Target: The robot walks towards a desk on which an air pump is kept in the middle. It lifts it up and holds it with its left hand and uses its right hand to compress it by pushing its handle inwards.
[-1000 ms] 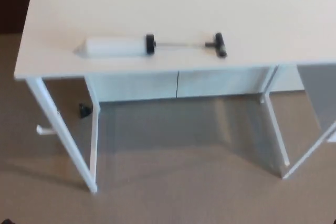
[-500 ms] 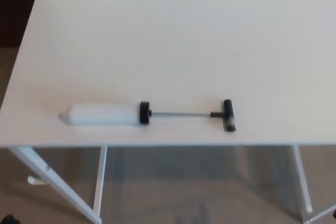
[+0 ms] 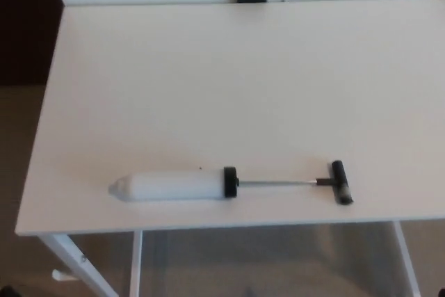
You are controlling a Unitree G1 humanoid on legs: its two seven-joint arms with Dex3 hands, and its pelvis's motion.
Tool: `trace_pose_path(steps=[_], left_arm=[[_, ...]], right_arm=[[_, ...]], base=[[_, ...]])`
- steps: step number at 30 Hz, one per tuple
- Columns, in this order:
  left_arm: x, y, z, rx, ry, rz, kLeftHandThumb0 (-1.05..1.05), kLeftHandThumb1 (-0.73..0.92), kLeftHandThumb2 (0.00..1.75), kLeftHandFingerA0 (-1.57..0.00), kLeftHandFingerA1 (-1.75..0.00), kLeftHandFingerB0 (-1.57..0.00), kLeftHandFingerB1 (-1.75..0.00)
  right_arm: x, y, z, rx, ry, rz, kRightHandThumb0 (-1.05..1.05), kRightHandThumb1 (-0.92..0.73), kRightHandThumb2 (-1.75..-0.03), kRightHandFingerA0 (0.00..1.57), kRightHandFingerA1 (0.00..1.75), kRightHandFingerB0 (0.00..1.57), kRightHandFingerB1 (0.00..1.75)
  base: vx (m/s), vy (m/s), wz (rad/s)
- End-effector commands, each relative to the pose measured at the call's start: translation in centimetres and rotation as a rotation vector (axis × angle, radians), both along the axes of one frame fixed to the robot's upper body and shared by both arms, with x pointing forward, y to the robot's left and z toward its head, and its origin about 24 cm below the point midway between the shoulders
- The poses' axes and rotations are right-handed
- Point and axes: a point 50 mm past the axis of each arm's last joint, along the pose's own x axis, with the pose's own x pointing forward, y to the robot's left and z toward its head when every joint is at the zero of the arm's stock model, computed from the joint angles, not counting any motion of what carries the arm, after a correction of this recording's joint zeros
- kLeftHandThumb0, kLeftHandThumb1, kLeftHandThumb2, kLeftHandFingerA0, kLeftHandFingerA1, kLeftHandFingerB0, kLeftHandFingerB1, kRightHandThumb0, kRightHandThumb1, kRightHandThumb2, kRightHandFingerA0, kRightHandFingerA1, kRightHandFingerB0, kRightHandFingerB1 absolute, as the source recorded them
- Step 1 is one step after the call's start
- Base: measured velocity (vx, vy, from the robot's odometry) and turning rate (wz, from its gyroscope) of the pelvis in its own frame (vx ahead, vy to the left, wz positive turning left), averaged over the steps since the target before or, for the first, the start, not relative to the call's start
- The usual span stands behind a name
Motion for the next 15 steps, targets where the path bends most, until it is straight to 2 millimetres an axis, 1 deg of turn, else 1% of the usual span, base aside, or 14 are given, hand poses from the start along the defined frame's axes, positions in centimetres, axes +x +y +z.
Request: trace_pose_path(steps=[1,4,10,11,15], left_arm=[[-0.3,0.3,0.1,0.020,0.006,0.006,-0.18,0.64,0.59,-0.50,-0.45,-0.36,-0.35],[-0.4,0.2,0.1,0.025,0.005,0.000,-0.19,0.64,0.59,-0.52,-0.45,-0.38,-0.36],[-0.9,-0.3,0.4,-0.008,-0.023,-0.061,-0.22,0.66,0.59,-0.49,-0.45,-0.34,-0.35],[-0.8,-0.5,0.6,-0.006,-0.031,-0.073,-0.24,0.66,0.60,-0.53,-0.45,-0.36,-0.35],[-1.1,-0.9,1.1,0.008,-0.036,-0.091,-0.25,0.67,0.60,-0.54,-0.45,-0.38,-0.35]], right_arm=[[-0.5,-0.5,0.1,-0.016,0.003,-0.012,-0.27,-0.62,-0.58,0.56,0.45,0.33,0.33],[-0.6,-0.4,0.1,-0.018,0.005,-0.012,-0.26,-0.64,-0.59,0.58,0.45,0.33,0.33],[-0.7,0.0,0.3,-0.042,0.003,0.013,-0.28,-0.65,-0.60,0.58,0.44,0.35,0.34],[-0.6,0.1,0.5,-0.038,-0.008,0.015,-0.29,-0.58,-0.58,0.57,0.45,0.35,0.34],[-0.6,0.6,0.7,-0.042,-0.017,0.033,-0.31,-0.60,-0.58,0.55,0.44,0.35,0.34]], base=[[0.00,0.000,0.00],[0.02,-0.043,0.03],[0.04,-0.093,0.00],[0.04,-0.084,0.01],[0.01,-0.020,0.01]])
